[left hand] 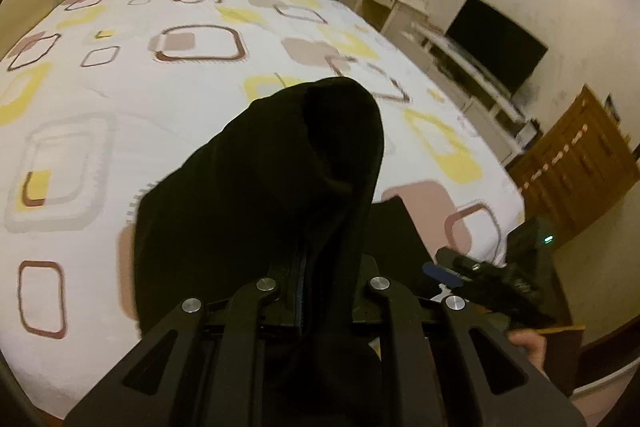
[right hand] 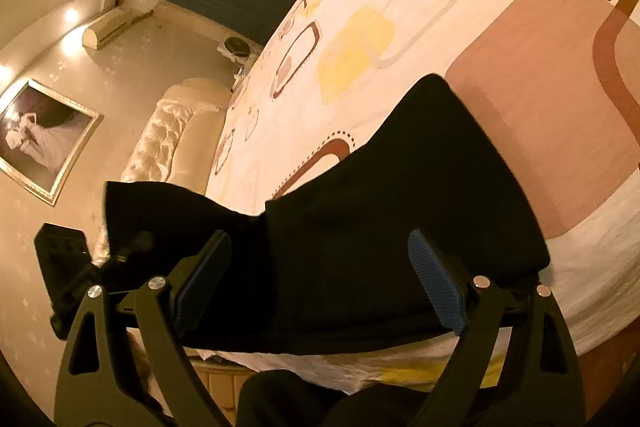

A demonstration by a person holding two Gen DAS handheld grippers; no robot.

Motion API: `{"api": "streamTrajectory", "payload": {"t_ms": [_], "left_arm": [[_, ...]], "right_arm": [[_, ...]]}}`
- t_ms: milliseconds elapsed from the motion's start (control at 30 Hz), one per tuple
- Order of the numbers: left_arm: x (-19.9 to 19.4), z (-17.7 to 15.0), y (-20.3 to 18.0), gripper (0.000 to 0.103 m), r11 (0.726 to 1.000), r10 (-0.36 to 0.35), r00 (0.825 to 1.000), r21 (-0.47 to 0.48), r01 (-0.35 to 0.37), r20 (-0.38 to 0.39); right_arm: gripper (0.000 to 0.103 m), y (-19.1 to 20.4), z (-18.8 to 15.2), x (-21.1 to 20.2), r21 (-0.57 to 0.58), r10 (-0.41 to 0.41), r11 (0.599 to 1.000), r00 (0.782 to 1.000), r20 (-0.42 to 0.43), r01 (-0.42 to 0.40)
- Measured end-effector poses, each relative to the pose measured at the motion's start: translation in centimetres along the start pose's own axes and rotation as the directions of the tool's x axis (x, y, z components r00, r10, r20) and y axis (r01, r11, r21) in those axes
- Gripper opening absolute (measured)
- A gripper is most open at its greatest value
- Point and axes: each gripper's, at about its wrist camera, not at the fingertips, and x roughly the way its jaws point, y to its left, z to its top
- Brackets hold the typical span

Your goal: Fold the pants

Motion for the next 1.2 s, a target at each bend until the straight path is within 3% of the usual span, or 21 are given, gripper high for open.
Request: {"api": "streamTrajectory", "payload": {"t_ms": [233, 500, 1067, 1167, 1200], "left_arm": [[7.5, -1.6, -3.3, 0.013, 0.996, 0.079, 0.994, 0.052, -0.075, -0.075], [11.8, -3.6, -5.7, 0.013, 0.977, 0.184, 0.977, 0.132, -0.169, -0.11], [14.2, -5.3, -8.0, 0.016, 0.92, 0.336, 0.939, 0.237, -0.311, -0.069], [13.9, -5.2, -8.6, 0.024, 0.914, 0.346, 0.937, 0.247, -0.323, -0.052], [13.6, -5.3, -8.8, 0.033, 0.913, 0.345, 0.938, 0.248, -0.324, -0.046]], "right_arm": [[0.09, -0.9, 0.6, -0.8, 0.041, 0.008, 0.999, 0.999, 0.031, -0.01], [0.09, -2.2, 1.3, -1.5, 0.083, 0.022, 0.996, 0.998, 0.066, -0.027], [0.09, -3.3, 1.6, -2.2, 0.131, 0.048, 0.99, 0.994, 0.098, -0.06], [0.09, -3.2, 1.6, -2.5, 0.129, 0.047, 0.99, 0.994, 0.103, -0.06], [0.09, -3.2, 1.6, -2.6, 0.129, 0.046, 0.99, 0.993, 0.106, -0.06]]}}
